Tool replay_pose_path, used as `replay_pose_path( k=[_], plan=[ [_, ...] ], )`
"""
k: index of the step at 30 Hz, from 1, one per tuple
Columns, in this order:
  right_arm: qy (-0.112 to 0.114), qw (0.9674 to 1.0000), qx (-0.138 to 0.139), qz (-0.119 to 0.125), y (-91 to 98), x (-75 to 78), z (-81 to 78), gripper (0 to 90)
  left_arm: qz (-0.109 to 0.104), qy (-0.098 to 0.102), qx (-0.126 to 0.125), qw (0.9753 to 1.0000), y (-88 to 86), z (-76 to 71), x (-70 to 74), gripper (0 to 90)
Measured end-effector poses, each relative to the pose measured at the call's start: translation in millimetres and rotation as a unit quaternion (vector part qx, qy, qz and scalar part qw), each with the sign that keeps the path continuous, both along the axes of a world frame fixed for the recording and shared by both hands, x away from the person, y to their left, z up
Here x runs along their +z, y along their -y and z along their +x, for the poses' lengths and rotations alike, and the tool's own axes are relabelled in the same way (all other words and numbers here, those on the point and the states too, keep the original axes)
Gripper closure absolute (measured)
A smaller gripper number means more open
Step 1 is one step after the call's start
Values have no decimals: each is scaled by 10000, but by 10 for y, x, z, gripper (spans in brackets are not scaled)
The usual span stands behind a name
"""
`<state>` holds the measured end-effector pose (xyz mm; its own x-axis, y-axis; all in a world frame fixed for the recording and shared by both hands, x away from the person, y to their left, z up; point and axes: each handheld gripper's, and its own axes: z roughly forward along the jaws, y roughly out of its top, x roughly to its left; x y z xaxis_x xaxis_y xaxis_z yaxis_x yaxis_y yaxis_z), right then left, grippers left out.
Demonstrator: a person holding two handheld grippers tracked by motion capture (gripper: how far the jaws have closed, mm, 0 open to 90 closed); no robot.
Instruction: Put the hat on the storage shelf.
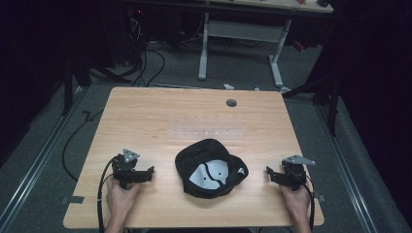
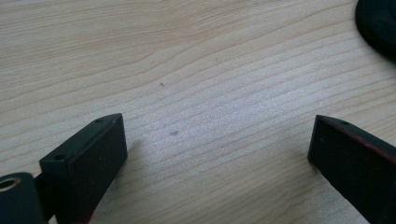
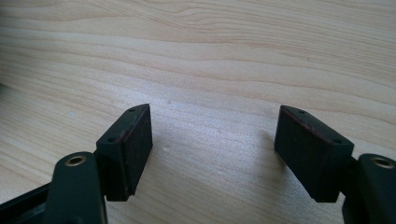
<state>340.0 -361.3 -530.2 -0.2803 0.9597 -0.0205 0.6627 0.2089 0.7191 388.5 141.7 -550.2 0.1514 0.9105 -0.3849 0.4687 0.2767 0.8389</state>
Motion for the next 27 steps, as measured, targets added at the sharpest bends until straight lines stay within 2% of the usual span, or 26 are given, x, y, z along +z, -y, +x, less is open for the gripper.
replay_pose_path(
  k=[18,23,27],
  plan=[
    [-10,10000,-12,12,-6,1,-1,279,2,-12,-60,10000,37,-13,2,40],
    [-20,10000,65,5,-11,0,-1,260,13,-14,-322,9995,90,-46,-3,20],
    [-20,10000,84,9,-16,0,-3,260,33,-24,-342,9994,96,-48,-3,21]
  ],
)
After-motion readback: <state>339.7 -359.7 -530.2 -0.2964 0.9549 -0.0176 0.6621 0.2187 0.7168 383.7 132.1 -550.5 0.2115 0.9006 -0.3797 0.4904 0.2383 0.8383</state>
